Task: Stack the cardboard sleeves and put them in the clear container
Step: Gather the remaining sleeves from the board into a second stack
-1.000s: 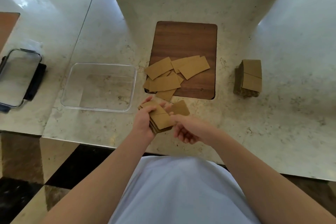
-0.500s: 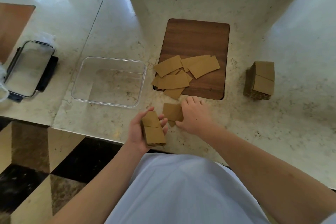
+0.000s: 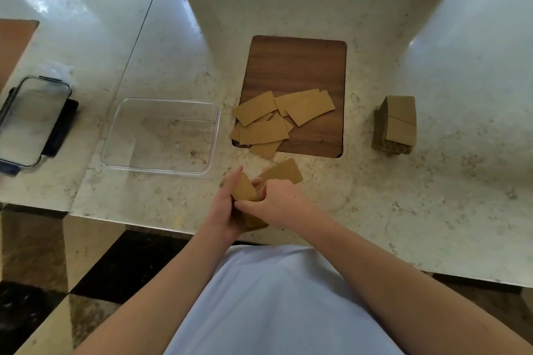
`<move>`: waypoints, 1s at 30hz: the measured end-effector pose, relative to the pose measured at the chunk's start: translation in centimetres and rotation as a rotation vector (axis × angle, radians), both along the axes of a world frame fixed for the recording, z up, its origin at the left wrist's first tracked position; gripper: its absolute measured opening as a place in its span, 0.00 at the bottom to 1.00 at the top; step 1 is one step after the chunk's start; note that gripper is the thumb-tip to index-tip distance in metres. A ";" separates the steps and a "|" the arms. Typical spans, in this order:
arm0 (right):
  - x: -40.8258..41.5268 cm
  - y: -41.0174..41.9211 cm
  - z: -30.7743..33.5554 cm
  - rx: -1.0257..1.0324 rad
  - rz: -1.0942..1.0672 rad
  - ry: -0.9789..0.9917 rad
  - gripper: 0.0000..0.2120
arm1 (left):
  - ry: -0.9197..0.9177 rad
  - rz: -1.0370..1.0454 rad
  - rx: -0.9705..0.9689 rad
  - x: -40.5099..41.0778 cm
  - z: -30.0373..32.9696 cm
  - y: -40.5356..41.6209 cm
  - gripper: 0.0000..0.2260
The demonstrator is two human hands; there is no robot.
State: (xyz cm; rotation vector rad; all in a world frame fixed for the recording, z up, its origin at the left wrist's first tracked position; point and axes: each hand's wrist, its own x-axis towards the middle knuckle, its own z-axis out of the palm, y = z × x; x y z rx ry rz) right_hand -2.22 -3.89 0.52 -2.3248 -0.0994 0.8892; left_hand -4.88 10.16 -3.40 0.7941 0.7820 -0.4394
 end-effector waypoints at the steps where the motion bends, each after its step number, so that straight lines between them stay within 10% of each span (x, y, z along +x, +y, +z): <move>1: 0.0 0.0 0.1 0.002 0.018 -0.016 0.24 | -0.017 -0.013 0.019 0.0 0.2 -0.2 0.13; 7: 3.2 -4.2 -1.9 -0.136 0.034 -0.284 0.10 | -0.041 0.107 -0.014 0.0 0.6 0.0 0.20; 10: 4.4 -5.3 -3.6 -0.276 0.255 -0.276 0.24 | -0.058 0.105 -0.105 -0.5 0.7 0.6 0.25; 24: 5.7 -5.2 -4.6 -0.436 0.503 -0.519 0.31 | 0.032 0.084 -0.103 -0.6 0.3 0.2 0.16; 30: 5.9 -5.0 -2.3 -0.218 0.021 -0.166 0.22 | 0.052 0.119 0.005 0.7 0.0 -0.8 0.16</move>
